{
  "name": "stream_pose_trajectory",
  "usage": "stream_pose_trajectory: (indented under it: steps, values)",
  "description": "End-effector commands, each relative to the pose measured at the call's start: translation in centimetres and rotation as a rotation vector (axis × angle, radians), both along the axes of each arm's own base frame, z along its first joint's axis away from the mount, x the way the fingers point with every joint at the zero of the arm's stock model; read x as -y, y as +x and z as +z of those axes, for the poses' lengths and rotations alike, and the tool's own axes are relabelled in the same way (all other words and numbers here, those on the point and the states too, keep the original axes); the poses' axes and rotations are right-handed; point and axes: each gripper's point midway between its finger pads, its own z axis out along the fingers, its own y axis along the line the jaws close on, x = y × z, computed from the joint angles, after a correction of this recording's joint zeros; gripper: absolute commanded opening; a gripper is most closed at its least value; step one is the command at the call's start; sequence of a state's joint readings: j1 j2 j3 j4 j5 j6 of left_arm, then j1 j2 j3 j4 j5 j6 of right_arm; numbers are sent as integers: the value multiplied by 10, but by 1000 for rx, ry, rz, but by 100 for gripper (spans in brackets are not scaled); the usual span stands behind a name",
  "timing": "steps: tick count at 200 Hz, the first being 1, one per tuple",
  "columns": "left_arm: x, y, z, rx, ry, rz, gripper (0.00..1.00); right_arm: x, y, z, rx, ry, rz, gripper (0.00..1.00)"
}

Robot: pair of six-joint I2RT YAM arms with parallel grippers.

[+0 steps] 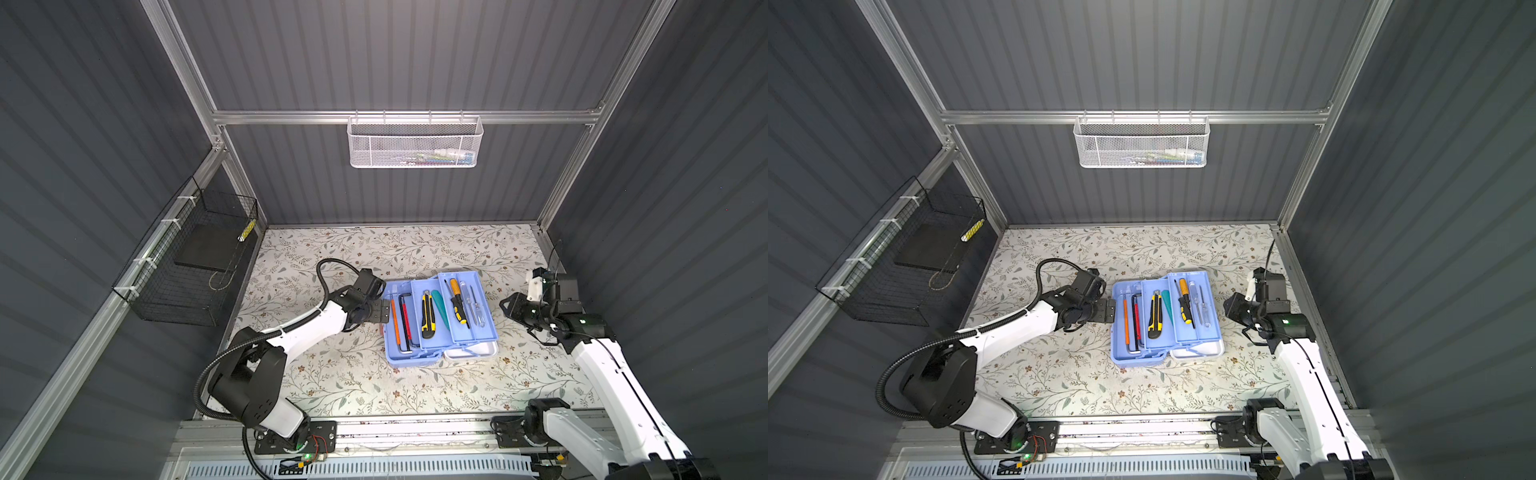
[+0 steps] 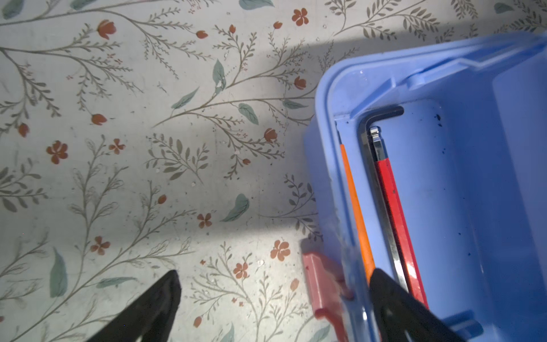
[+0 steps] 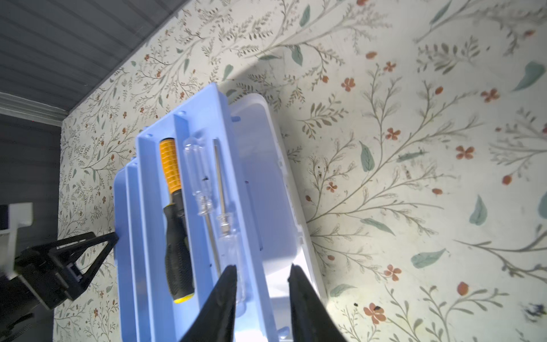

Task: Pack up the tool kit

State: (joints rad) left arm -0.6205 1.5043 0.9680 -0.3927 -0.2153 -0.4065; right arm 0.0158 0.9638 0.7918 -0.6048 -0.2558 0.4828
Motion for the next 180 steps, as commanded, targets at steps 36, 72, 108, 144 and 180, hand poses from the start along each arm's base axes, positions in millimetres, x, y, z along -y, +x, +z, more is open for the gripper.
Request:
stream_pose_trajectory:
  steps: [36,72,108,144,180]
  values:
    - [-23,-2,38,89,9,34,99,7,22,-59,-96,90,-32,29]
    - [-28,-12,13,51,11,36,89,17,34,-78,-134,95,-32,28]
    - [-25,-13,-4,43,-32,28,45,9,40,-91,-157,157,5,23]
    - [-4,-2,-14,29,-86,-25,6,-5,43,-106,-199,232,63,18]
    - [24,2,-13,14,-179,-120,0,-17,41,-108,-201,291,124,15]
